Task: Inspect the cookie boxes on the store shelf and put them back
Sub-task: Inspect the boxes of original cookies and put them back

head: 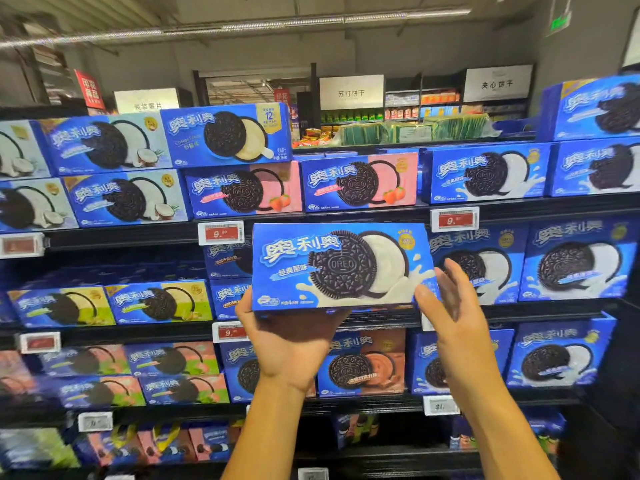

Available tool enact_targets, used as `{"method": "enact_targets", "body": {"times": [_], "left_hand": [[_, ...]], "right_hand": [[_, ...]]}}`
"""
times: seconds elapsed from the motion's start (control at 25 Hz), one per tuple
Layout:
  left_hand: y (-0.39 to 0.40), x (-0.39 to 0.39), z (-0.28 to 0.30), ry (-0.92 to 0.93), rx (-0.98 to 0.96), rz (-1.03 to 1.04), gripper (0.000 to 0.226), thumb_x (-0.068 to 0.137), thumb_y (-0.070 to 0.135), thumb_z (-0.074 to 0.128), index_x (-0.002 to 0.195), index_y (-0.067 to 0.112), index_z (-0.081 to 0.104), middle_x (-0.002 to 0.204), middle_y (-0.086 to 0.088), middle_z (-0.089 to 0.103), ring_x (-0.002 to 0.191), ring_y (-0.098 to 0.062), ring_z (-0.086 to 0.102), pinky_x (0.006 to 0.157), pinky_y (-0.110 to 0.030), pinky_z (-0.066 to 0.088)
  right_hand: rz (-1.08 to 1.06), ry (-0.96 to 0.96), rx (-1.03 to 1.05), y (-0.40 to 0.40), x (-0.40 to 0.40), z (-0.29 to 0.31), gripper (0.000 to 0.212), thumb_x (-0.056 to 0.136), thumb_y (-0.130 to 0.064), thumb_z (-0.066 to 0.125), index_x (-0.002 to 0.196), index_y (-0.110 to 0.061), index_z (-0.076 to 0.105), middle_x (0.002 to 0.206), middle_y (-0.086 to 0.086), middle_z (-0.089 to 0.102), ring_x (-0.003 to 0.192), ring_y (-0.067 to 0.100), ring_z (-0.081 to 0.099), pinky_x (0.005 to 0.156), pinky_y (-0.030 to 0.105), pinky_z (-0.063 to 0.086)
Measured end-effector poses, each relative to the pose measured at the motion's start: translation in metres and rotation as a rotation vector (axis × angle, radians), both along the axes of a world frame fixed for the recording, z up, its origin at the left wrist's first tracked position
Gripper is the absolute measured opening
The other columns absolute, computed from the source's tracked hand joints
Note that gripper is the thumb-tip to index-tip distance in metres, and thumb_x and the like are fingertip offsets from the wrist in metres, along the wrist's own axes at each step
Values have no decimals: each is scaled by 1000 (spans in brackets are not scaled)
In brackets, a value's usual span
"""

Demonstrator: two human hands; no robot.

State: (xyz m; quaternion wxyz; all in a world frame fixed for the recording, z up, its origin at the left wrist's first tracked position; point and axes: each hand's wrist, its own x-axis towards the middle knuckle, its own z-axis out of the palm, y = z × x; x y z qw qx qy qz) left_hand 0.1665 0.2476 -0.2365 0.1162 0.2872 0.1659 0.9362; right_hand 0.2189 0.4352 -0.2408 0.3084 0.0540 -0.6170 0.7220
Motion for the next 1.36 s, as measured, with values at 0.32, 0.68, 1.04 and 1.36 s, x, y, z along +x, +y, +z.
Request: {"method": "enact_targets", "body": {"times": [0.32, 0.68, 1.04, 1.36], "left_hand": [[-28, -10, 6, -45, -129, 140, 52, 82, 41, 63, 130, 22, 64, 127, -8, 68, 102, -27, 68, 90, -47, 53], [-61, -18, 23, 152, -378, 369, 42, 99, 33, 46, 140, 23, 54, 136, -4, 63, 115, -16, 64, 80, -28, 57], [-54, -38, 34, 229, -518, 403, 48, 91, 18, 55, 139, 16, 53, 131, -6, 66, 108, -14, 68, 73, -23, 56], [-10, -50, 64, 399, -602, 579, 47, 83, 23, 68, 126, 38, 55, 129, 13, 66, 125, -12, 59, 98, -32, 51]], "right_hand": [[9, 156, -62, -13, 9, 13, 61, 83, -31, 65, 142, -23, 54, 127, -5, 71, 117, 15, 66, 99, 39, 55], [-102, 254, -16, -28, 17, 25, 44, 81, -25, 67, 122, -42, 62, 130, -19, 67, 125, 8, 60, 99, 27, 53], [-158, 291, 37, -21, 34, 39, 57, 80, -17, 75, 134, -25, 59, 137, 6, 63, 130, 30, 58, 107, 57, 46], [-228, 270, 84, 42, 23, 55, 53, 81, -27, 72, 131, -42, 59, 138, -7, 63, 132, 13, 56, 98, 26, 53]]}}
